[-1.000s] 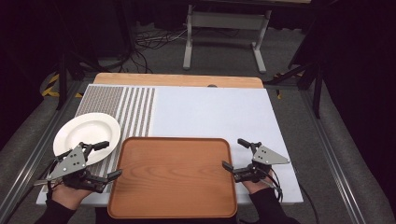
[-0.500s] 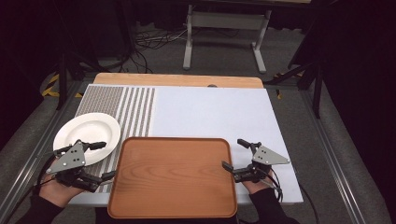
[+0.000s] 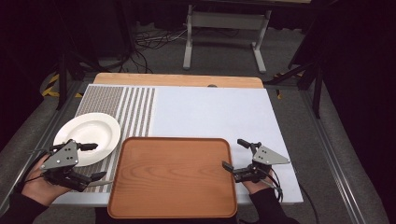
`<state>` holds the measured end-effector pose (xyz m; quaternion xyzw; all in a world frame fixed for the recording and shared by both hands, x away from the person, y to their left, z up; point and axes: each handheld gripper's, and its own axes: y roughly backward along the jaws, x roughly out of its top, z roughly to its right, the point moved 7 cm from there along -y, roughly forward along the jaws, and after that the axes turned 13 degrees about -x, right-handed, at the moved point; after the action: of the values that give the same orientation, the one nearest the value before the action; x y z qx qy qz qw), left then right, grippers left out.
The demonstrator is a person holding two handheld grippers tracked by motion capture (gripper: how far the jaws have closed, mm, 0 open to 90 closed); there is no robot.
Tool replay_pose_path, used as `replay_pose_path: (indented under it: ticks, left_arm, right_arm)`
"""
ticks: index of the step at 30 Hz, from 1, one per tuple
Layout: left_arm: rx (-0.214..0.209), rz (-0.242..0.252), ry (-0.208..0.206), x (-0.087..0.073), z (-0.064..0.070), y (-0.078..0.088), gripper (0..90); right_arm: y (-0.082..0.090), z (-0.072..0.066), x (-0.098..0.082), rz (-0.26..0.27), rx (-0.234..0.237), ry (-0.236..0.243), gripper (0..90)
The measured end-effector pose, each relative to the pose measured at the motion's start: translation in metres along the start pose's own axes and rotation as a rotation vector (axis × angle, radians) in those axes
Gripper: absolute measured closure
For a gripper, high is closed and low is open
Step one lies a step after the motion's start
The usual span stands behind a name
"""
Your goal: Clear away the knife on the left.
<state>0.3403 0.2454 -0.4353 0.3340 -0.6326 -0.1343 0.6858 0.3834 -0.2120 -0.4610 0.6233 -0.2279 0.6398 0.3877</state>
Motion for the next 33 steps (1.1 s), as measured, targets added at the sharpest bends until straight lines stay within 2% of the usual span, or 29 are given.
replay_pose_path:
  ticks: [2,3,10,16,21,28,33]
  left_arm:
    - [-0.006,-0.021,-0.003,-0.002,0.0,0.001,10.8]
    - [-0.014,-0.05,-0.007,-0.004,0.0,0.002,10.8]
    - [-0.046,-0.097,0.001,-0.012,-0.002,0.003,12.9]
    - [-0.076,-0.168,0.004,-0.022,-0.003,0.004,15.3]
    - [-0.095,-0.207,0.009,-0.026,-0.003,0.006,17.9]
    - [-0.137,-0.286,-0.005,-0.032,-0.001,0.006,23.4]
    - [-0.166,-0.368,-0.009,-0.042,-0.004,0.006,25.9]
  right_arm:
    - [0.0,0.0,0.0,0.0,0.001,-0.001,1.4]
    - [0.0,0.0,0.0,0.001,0.002,-0.002,1.4]
    - [0.0,0.0,0.0,0.001,0.006,-0.008,1.5]
    - [0.001,0.0,0.0,0.004,0.009,-0.01,1.5]
    - [0.001,0.0,0.001,0.006,0.011,-0.012,1.6]
    - [0.001,0.0,0.001,0.005,0.012,-0.013,1.6]
    - [0.001,0.0,0.0,0.004,0.011,-0.013,1.5]
